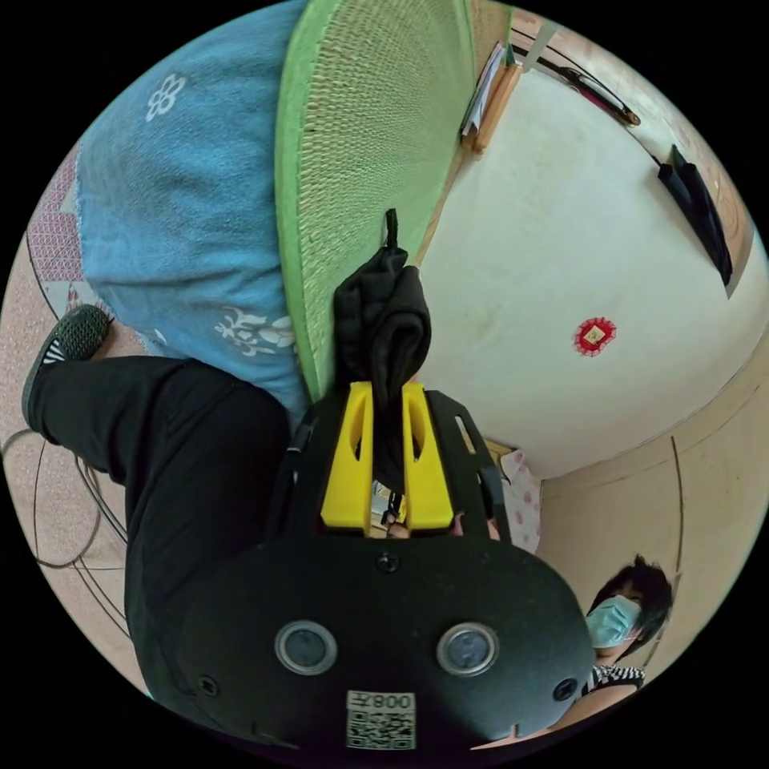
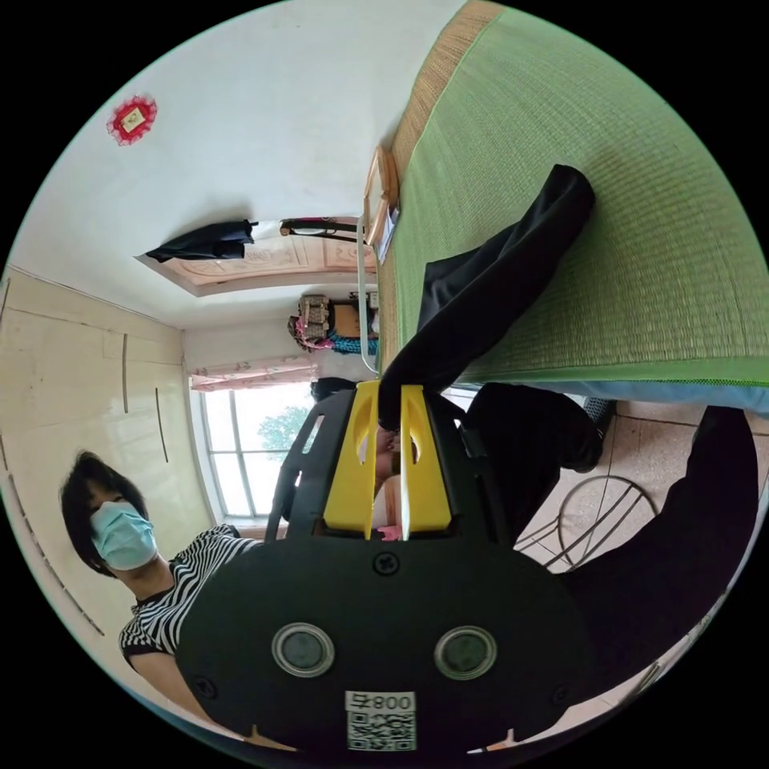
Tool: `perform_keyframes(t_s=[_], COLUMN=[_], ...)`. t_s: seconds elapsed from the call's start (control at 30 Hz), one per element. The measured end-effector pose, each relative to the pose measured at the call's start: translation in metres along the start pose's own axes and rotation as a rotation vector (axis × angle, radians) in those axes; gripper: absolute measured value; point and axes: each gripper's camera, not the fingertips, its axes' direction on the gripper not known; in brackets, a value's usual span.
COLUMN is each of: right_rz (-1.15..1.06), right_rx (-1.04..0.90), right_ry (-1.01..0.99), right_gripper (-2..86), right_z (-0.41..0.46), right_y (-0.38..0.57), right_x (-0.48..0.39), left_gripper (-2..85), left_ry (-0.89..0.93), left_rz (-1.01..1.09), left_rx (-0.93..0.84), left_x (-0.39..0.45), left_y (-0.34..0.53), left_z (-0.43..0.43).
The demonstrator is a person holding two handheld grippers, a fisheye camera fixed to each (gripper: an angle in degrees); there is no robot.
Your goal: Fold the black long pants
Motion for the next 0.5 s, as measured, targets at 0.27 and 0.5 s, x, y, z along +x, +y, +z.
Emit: perform_keyframes(t_s=[0.27,0.5], right_rz=[-0.012,-0.073], right_rx=[0.015,0.086], right_ry=[-0.046,-0.102], right_gripper=[2.8,2.6], right_z=[-0.017,-0.039], right_y=[0.047,0.093], right_x=[0.083,0.143], left_gripper=[6.3,6.2], left_ry=[0.004,0.023], left_rz=[0.053,0.112], left_rx=[-0.047,-0.101], left_x=[0.056,0.113], left_y=[0.094,0.178], left_z=[-0.043,-0.067])
